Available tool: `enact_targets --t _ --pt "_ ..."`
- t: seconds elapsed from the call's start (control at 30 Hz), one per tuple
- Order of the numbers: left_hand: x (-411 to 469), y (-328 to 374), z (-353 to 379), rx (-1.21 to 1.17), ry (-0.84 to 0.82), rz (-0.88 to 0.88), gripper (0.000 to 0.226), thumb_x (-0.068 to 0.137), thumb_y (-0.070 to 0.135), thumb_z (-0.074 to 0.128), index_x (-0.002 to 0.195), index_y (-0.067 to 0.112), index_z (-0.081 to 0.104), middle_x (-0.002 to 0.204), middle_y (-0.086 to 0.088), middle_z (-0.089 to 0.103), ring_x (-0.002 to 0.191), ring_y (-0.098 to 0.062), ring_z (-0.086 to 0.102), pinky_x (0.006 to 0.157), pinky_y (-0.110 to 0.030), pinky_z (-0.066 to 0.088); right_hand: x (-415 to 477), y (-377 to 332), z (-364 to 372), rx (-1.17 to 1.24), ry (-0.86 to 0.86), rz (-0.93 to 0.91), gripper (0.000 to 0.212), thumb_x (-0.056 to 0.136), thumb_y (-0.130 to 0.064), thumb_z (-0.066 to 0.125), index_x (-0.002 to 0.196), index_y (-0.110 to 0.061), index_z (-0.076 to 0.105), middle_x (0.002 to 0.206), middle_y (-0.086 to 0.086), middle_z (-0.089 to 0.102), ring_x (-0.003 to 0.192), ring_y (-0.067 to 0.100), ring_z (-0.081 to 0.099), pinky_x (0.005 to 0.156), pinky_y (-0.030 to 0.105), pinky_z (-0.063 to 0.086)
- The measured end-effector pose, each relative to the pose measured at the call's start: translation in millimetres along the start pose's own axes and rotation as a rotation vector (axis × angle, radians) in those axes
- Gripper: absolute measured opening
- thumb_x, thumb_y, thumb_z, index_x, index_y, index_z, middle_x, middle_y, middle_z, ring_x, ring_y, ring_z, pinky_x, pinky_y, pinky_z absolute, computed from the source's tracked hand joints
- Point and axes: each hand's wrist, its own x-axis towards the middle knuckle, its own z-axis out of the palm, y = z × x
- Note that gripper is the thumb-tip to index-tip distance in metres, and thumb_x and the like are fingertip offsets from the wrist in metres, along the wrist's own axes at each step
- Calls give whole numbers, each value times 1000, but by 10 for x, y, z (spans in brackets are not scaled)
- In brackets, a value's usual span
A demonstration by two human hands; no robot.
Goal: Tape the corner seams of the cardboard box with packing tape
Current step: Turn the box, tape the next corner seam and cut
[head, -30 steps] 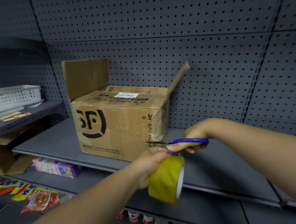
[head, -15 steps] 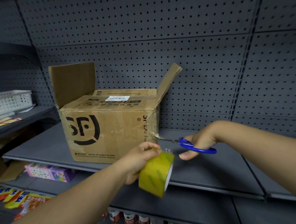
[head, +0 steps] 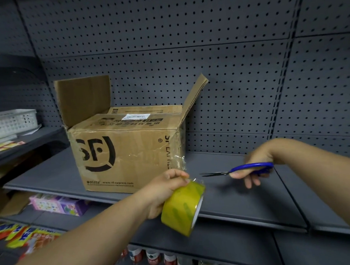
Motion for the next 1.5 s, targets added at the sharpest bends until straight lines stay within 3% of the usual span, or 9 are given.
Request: enact_targets --t 0.1,0.23,0.33,0.5,0.57,0.9,1.07,1.3,1.5 --pt "23 -16 149 -14 -60 4 16 84 14 65 99 18 60 92 -6 63 80 -19 59 73 -30 48 93 330 78 65 201 124 54 63 -74 58 68 -21 59 66 -4 53 54 11 43 52 20 34" --pt "96 40 379 11 -149 25 39 71 7 74 103 24 59 84 -6 67 75 -22 62 68 -32 50 409 546 289 127 540 237 46 73 -54 67 60 -13 54 67 3 54 65 19 50 53 25 38" --pt "186 106 564 46 -179 84 50 76 -8 66 111 24 52 77 -4 68 67 -18 63 65 -30 51 505 566 402 166 672 278 37 87 -38 58 101 -5 64 102 11 64 95 25 60 76 27 47" --pt "342 168 820 92 -169 205 61 77 -10 65 125 20 43 96 -9 67 84 -21 62 79 -37 51 240 224 403 868 995 -361 38 95 -34 45 110 -7 65 107 6 67 106 18 60 93 32 43" --pt "394 163 878 122 -145 253 62 76 -9 65 128 18 42 103 -12 65 91 -23 60 84 -42 49 127 103 430 802 944 -517 28 92 -30 52 108 -12 68 105 0 68 100 11 61 92 29 44" --pt "522 103 1004 222 -15 396 85 76 -5 68 144 26 26 131 -4 52 119 -18 53 103 -37 42 170 121 483 427 1364 -365 14 87 -16 60 90 -8 71 91 6 65 80 13 54 71 20 35" --pt "566 144 1080 326 82 404 97 78 4 70 148 24 6 121 7 46 111 -8 49 99 -28 41 143 148 569 613 1343 -391 10 87 -13 60 82 -7 67 82 0 63 75 10 52 68 20 36" --pt "710 166 1095 326 217 419 91 77 3 71 148 20 16 134 -11 51 118 -24 53 102 -44 42 242 234 631 1475 1009 -486 28 83 -13 66 57 -11 54 43 -3 47 41 9 37 44 18 35" --pt "723 168 1136 569 201 449 86 80 8 69 147 21 18 145 -6 40 130 -20 41 106 -25 32 485 276 679 1356 1002 -247 27 75 -21 76 61 -7 57 41 -4 50 44 12 40 45 21 33"
